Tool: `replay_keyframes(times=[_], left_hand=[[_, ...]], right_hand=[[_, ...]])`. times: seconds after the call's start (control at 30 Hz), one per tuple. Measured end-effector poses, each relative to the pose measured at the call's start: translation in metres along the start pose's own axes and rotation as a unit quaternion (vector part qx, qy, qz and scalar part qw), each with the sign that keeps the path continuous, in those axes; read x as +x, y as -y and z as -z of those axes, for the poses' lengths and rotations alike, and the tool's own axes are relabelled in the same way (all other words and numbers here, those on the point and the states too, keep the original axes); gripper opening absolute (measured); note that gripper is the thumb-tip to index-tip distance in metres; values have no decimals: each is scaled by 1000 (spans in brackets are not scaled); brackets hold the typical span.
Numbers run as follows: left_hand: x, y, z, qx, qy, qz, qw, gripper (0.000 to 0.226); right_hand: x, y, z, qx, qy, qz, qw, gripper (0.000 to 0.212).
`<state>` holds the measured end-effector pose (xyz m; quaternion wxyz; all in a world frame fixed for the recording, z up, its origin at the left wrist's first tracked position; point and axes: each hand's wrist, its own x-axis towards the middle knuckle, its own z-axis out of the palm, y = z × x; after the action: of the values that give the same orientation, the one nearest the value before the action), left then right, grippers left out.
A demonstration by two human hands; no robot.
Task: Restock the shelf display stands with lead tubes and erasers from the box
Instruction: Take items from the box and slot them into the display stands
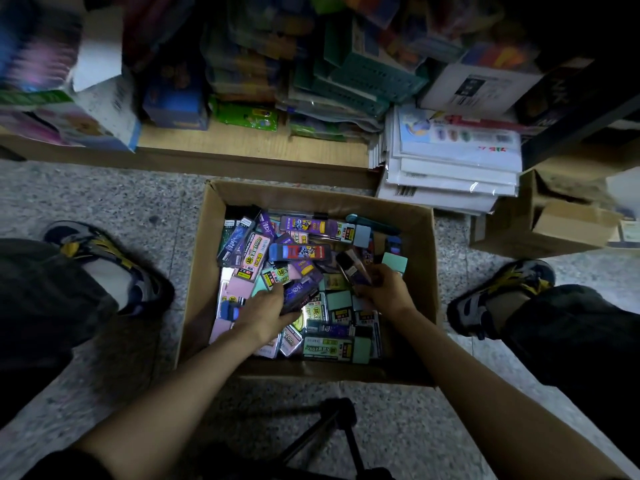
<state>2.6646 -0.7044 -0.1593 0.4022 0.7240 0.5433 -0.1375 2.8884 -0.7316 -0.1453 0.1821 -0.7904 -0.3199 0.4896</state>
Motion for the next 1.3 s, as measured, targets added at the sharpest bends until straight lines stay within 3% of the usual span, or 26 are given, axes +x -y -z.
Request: replay_keyframes(times=[0.2, 0.37, 0.47, 0.6, 0.67, 0.8, 1.07, 1.3], left_hand=[[-14, -1, 5, -205, -11, 6, 979, 41], [-26, -24, 17, -428, -23, 37, 903, 34], [-32, -51, 29, -495, -68, 31, 865, 36], [-49, -85, 53, -586, -118, 19, 802, 21], [-60, -95, 65, -597, -160, -17, 786, 26], [-82, -112, 94, -572, -205, -80, 790, 43], [-110, -144, 167, -574, -241, -174, 763, 35], [-131, -183, 257, -531, -279, -255, 758, 41]], right_hand=[[-19, 13, 15, 148, -33, 10, 988, 25], [-46, 37, 17, 216, 12, 48, 975, 29], [-67, 54, 15, 249, 59, 65, 965, 28], [-94, 79, 16, 281, 84, 109, 950, 25], [-109, 94, 20, 298, 84, 130, 942, 24], [-138, 121, 33, 322, 70, 165, 930, 25], [-178, 184, 86, 282, 3, 242, 928, 8], [-190, 257, 167, 317, -30, 322, 892, 12]])
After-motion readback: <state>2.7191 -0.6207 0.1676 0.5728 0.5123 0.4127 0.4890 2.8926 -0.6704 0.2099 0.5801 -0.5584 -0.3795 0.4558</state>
